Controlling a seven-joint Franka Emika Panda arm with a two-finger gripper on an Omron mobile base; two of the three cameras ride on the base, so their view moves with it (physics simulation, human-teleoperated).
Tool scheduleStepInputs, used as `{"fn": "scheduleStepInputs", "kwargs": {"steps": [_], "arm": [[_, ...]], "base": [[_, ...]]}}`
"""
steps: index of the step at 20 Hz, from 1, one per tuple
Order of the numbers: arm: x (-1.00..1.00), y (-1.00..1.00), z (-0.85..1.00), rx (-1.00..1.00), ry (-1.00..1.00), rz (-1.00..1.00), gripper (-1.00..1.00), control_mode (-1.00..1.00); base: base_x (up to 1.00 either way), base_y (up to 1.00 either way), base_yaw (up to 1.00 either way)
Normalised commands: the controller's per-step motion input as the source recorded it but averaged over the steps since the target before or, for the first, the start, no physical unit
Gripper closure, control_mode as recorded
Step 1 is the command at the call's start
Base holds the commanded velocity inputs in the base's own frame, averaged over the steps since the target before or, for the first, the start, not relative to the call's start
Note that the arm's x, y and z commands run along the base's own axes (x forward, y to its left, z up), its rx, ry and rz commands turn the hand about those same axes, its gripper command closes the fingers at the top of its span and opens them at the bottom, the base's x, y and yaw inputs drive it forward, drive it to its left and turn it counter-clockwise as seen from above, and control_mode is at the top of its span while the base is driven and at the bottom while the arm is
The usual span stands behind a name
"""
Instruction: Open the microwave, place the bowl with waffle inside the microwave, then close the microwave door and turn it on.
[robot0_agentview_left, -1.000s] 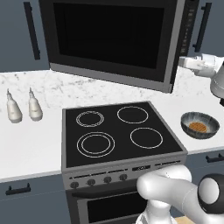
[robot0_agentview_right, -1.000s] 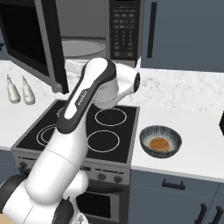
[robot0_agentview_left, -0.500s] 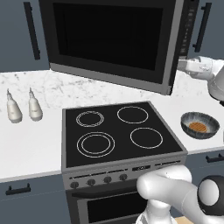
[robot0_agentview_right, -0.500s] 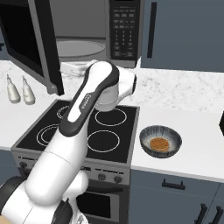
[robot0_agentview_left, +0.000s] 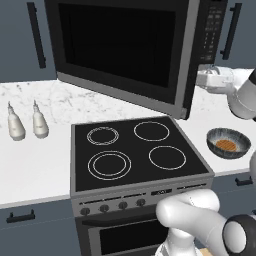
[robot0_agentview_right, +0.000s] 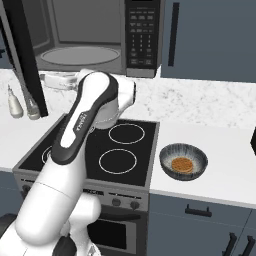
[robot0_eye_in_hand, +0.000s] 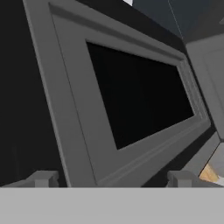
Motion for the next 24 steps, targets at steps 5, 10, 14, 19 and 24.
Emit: {"fn": "scheduleStepInputs", "kwargs": {"steps": [5, 10, 14, 19, 24], "arm": [[-0.15, 0.82, 0.01, -0.01, 0.00, 0.01, -1.00, -1.00], [-0.31, 0.78, 0.19, 0.00, 0.00, 0.06, -1.00, -1.00], [-0.31, 0.77, 0.18, 0.00, 0.00, 0.11, -1.00, -1.00], [-0.32, 0.80, 0.04, 0.00, 0.00, 0.11, -1.00, -1.00], [-0.31, 0.82, 0.03, 0.00, 0.00, 0.08, -1.00, -1.00]], "base": [[0.00, 0.00, 0.00], [0.00, 0.00, 0.00], [0.00, 0.00, 0.00], [0.00, 0.00, 0.00], [0.00, 0.00, 0.00]]}}
